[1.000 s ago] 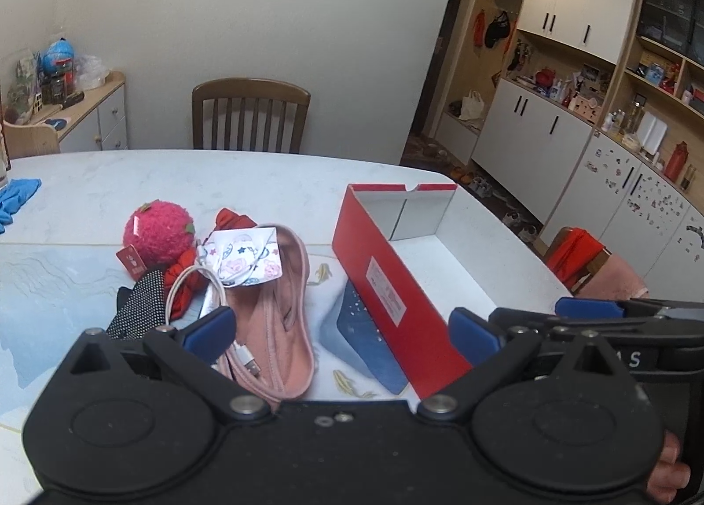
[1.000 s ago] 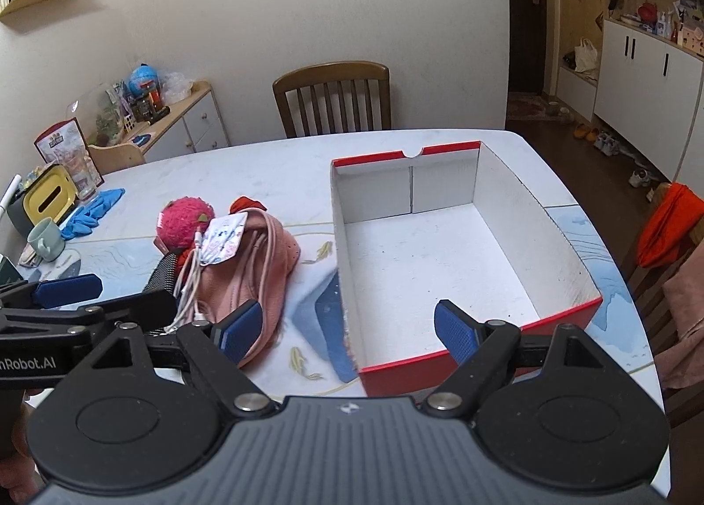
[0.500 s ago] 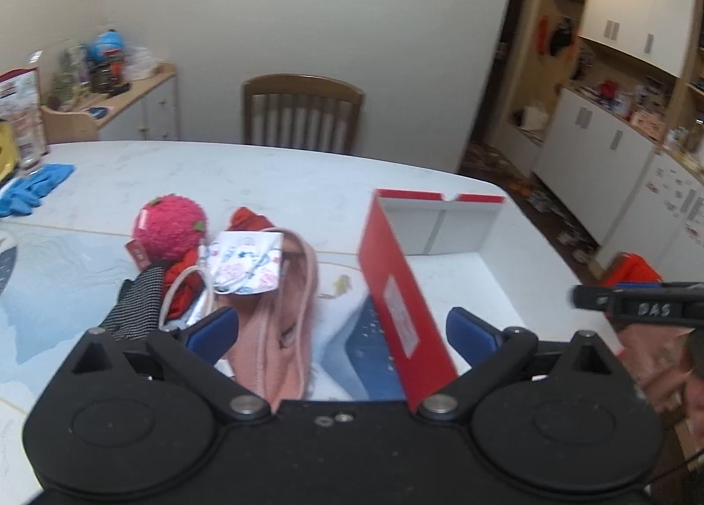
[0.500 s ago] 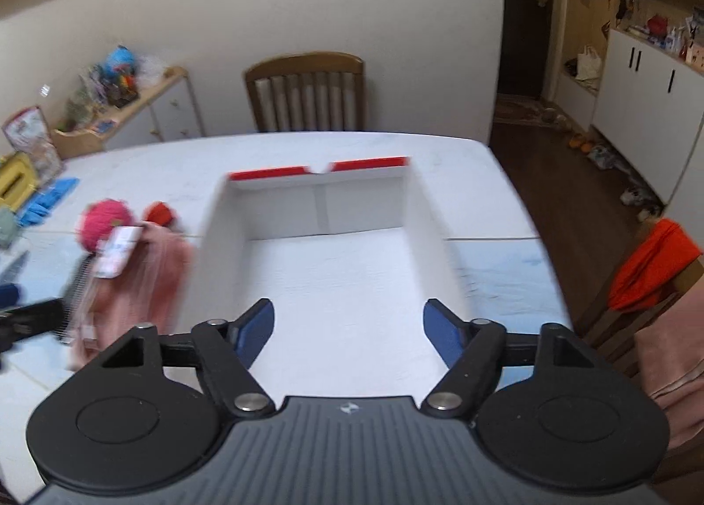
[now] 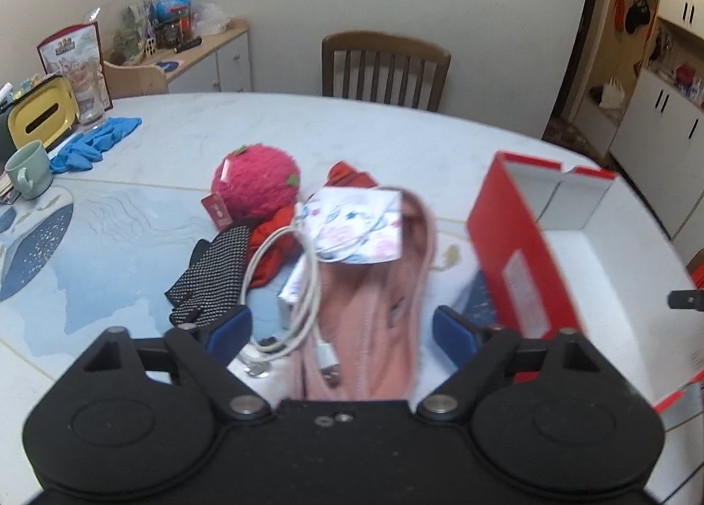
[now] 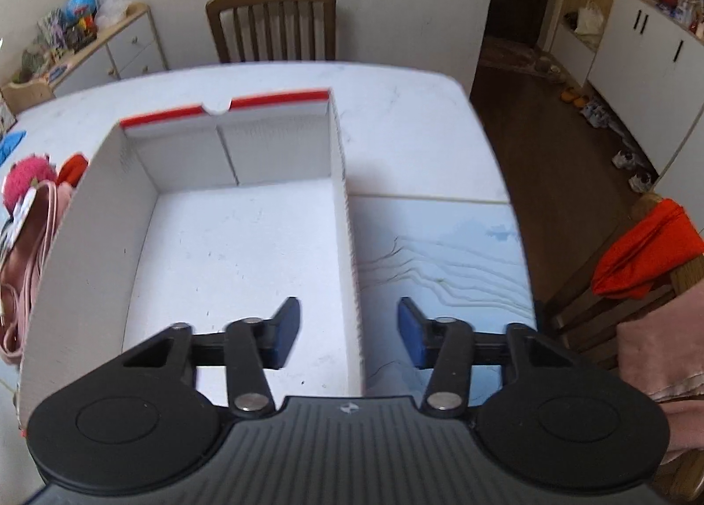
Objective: Organize objects
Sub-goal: 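Close the right gripper on the box divider while the left gripper approaches the pile, then grasp the white charging cable with the left gripper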
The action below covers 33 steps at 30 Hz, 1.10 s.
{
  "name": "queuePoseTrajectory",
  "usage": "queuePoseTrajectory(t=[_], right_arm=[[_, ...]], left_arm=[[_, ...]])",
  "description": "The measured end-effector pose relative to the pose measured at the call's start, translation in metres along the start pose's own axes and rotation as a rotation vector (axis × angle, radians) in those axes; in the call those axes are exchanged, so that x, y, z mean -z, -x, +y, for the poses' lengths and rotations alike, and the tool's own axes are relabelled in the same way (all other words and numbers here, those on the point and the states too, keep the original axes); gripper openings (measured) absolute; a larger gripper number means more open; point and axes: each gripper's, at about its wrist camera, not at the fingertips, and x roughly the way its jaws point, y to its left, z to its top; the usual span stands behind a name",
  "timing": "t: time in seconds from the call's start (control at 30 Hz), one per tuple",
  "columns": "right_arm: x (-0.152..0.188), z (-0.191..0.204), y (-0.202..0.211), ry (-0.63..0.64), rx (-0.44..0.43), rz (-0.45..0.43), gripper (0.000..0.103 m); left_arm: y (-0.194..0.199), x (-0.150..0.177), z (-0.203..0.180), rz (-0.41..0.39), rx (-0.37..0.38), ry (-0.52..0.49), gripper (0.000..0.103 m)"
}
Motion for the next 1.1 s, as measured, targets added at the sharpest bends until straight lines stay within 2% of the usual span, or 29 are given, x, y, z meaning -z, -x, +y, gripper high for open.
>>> queuePoseTrajectory(t=[0.07,0.17,0.23,0.4,0.53,0.67,0.9,1.1], right_arm=[[0.002,0.001,-0.005,-0.012,-0.005,0.027,0.034],[0.005,0.003,-0.01,0.002,-0.003,0.049,0.032],[0.006,0.004,-0.011,0.001,0.007,0.06,0.022],[0.006,0.001,-0.011,-0.016,0.044,0.06,0.005],[0.006,-0.003,-0.01,-0.043,0.029,0.06,0.005],[0.007,0.001,-0.007,-0.047,0.024,0.067,0.004],[0.017,0.016,0.001,-0.043,-0.001,0.084,0.002],[0.019,0.019,0.002,-0.042,-0.007,0.086,0.002]], left_arm=[[-0.011,-0.001,0.007,0.019,-0.011,0.002,0.078],[-0.024,-0.002,0.015,0.032,0.002,0.009,0.075],[-0.029,-0.001,0.017,0.039,0.013,0.003,0.075],[-0.031,0.0,0.015,0.02,0.018,-0.037,0.073],[-0.035,0.0,0.013,0.004,-0.002,-0.085,0.068],[-0.043,-0.001,0.01,0.003,-0.027,-0.128,0.054],[-0.052,-0.001,0.003,0.004,-0.029,-0.19,0.045],[-0.057,-0.001,0.0,0.024,-0.022,-0.222,0.023]])
